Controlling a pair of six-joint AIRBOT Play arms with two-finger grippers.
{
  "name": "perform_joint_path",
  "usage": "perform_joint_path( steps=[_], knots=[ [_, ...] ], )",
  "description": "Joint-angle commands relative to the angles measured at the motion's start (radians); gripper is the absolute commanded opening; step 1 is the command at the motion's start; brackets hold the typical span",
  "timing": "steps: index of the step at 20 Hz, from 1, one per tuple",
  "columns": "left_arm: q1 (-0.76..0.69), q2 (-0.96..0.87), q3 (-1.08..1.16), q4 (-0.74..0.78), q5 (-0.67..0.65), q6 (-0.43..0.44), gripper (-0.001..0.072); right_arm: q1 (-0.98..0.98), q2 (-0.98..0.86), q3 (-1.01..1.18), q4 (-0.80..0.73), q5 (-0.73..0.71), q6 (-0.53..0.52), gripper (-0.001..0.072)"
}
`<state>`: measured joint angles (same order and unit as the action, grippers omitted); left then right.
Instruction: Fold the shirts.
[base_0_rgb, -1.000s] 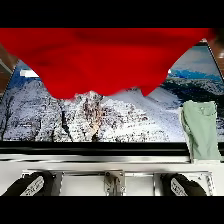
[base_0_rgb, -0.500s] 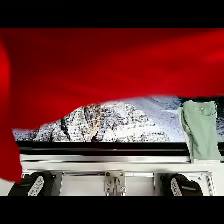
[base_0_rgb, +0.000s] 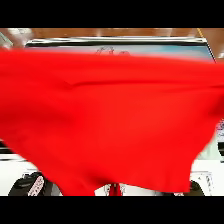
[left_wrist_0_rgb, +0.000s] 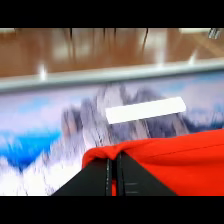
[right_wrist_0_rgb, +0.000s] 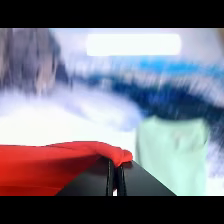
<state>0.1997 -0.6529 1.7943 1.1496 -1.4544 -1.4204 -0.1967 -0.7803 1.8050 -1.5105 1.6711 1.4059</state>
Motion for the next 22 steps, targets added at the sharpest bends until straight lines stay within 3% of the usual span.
perform_joint_path(
  steps=[1,3,6,9,13,18,22],
  knots=[
    [0.001,-0.005,-0.293,0.033,-0.053,-0.025,0.0038,-0.001,-0.108,-0.218,-0.011,0.138,0.013,0.0061],
    [0.001,-0.037,-0.528,0.033,0.034,-0.025,0.0038,-0.001,-0.142,-0.461,-0.01,-0.055,0.015,0.0061],
    [-0.011,-0.188,-0.734,-0.013,0.322,-0.002,0.0038,0.008,-0.288,-0.667,0.079,-0.502,0.019,0.006],
    [-0.049,-0.454,-0.707,-0.127,0.562,0.132,0.0038,0.081,-0.504,-0.636,0.152,-0.85,0.019,0.006],
    [-0.076,-0.746,-0.568,-0.156,0.73,0.153,0.0038,0.18,-0.733,-0.562,0.151,-1.198,0.123,0.006],
    [-0.121,-0.921,-0.478,-0.157,0.863,0.153,0.0038,0.192,-0.887,-0.505,0.152,-1.339,0.164,0.006],
    [-0.157,-0.983,-0.479,-0.156,0.93,0.153,0.0038,0.192,-0.926,-0.506,0.155,-1.328,0.165,0.006]
  ],
)
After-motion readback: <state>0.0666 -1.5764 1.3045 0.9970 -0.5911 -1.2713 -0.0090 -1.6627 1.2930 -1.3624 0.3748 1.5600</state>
